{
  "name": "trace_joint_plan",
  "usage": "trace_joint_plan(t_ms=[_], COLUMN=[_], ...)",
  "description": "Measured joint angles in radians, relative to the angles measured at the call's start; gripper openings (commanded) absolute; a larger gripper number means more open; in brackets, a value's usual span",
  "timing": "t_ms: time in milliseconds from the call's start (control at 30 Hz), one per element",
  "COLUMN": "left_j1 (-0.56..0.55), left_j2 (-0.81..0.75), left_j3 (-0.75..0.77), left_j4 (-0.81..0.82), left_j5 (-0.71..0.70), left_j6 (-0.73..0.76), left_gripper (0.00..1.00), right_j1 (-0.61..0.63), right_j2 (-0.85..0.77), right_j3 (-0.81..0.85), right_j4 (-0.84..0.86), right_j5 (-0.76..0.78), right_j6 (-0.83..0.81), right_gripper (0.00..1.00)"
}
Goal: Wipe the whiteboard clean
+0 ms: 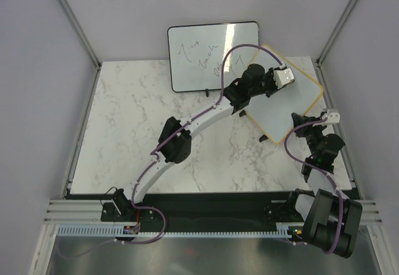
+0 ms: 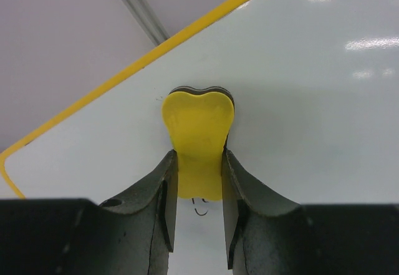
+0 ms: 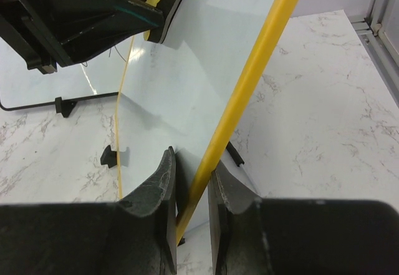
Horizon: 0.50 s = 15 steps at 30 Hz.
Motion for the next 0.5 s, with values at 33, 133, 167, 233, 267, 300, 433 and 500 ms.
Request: trace_joint_plan(t_ms=[33,133,167,233,267,300,433,500], left_j1=[0.002,0.009,0.012,0.021,0.026,0.033,0.056,0.066], left_j2=[0.005,0.022,0.026,0.040,0.046,0.052,0.065,0.064], left_j3=[0.000,0.001,0.001,0.002,0.002,0.002,-0.006,-0.024], left_j4=[0.012,0.049,0.058,0.081,0.089,0.096,0.108,0.119], left_j5=[-0.002,-0.017,-0.023,-0.041,-0.051,-0.061,-0.089,-0.095], left_j6=[0.010,0.050,0.063,0.096,0.111,0.125,0.155,0.161], left_gripper=[0.02,0.02,0.02,0.02,0.02,0.02,0.02,0.02], right_j1=[0.002,0.005,0.006,0.008,0.009,0.009,0.011,0.013], right_j2=[-0.003,-0.008,-0.009,-0.010,-0.010,-0.010,-0.011,-0.014], right_j3=[0.000,0.000,0.000,0.000,0.000,0.000,0.001,0.002], right_j4=[-0.005,-0.023,-0.027,-0.034,-0.036,-0.040,-0.044,-0.047], right_j5=[0.003,0.015,0.019,0.024,0.027,0.029,0.032,0.033], right_j6=[-0.004,-0.007,-0.007,-0.007,-0.007,-0.008,-0.012,-0.014], right_gripper=[0.00,0.00,0.00,0.00,0.00,0.00,0.00,0.00])
